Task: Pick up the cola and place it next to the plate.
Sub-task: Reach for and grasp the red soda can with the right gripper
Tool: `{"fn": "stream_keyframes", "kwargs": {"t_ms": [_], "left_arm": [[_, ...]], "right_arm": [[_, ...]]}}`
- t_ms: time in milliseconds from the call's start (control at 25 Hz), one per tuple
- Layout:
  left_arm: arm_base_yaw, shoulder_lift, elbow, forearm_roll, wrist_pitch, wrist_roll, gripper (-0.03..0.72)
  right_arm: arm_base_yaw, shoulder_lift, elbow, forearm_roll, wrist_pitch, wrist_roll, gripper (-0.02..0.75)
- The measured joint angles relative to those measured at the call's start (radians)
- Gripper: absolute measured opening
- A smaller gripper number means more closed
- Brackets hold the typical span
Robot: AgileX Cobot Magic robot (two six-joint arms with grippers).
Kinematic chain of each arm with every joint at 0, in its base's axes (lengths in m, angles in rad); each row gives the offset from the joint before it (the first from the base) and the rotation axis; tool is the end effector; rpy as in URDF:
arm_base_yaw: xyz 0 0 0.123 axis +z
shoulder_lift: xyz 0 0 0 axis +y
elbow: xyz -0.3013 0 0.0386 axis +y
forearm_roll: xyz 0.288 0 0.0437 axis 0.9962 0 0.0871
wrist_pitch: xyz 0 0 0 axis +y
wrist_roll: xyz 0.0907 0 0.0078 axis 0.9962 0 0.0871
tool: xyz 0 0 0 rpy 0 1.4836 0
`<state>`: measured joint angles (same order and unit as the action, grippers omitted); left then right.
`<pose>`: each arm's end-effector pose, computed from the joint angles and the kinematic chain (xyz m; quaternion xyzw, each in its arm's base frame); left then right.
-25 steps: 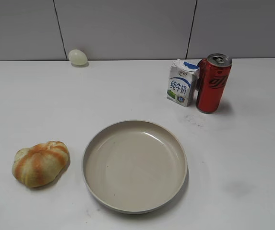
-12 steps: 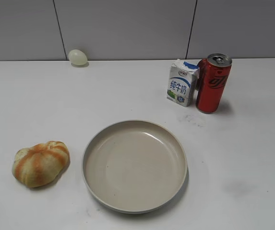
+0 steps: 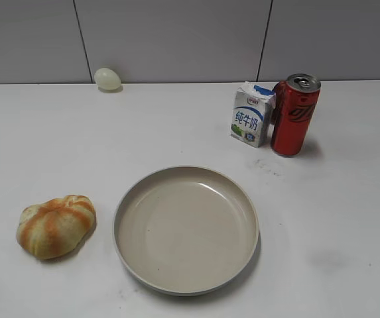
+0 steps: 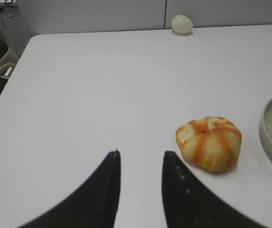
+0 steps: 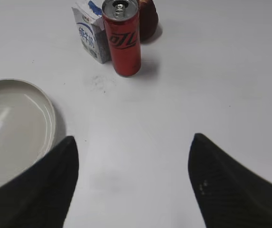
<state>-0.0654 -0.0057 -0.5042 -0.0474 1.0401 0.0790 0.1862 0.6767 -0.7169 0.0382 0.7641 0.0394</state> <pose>0.0104 -0.0044 0.2995 0.0617 0.8427 -0.0201 0.5345 0.1454 0.0298 0.3428 -0.0591 0.8908 0.0686 0.4453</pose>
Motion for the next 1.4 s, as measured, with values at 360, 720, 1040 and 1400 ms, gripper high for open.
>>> {"fn": "stream_keyframes", "kwargs": {"t_ms": [360, 720, 1040, 1400], "left_arm": [[0.000, 0.000, 0.000, 0.000, 0.000, 0.000, 0.236], [0.000, 0.000, 0.000, 0.000, 0.000, 0.000, 0.236], [0.000, 0.000, 0.000, 0.000, 0.000, 0.000, 0.236], [0.000, 0.000, 0.000, 0.000, 0.000, 0.000, 0.236]], "right_arm": [[0.000, 0.476, -0.372, 0.026, 0.062, -0.001, 0.574], [0.001, 0.910, -0.828, 0.141, 0.295, -0.004, 0.574], [0.027, 1.212, -1.117, 0.104, 0.441, -0.006, 0.620], [0.027, 1.380, -1.217, 0.019, 0.445, -0.014, 0.659]]}}
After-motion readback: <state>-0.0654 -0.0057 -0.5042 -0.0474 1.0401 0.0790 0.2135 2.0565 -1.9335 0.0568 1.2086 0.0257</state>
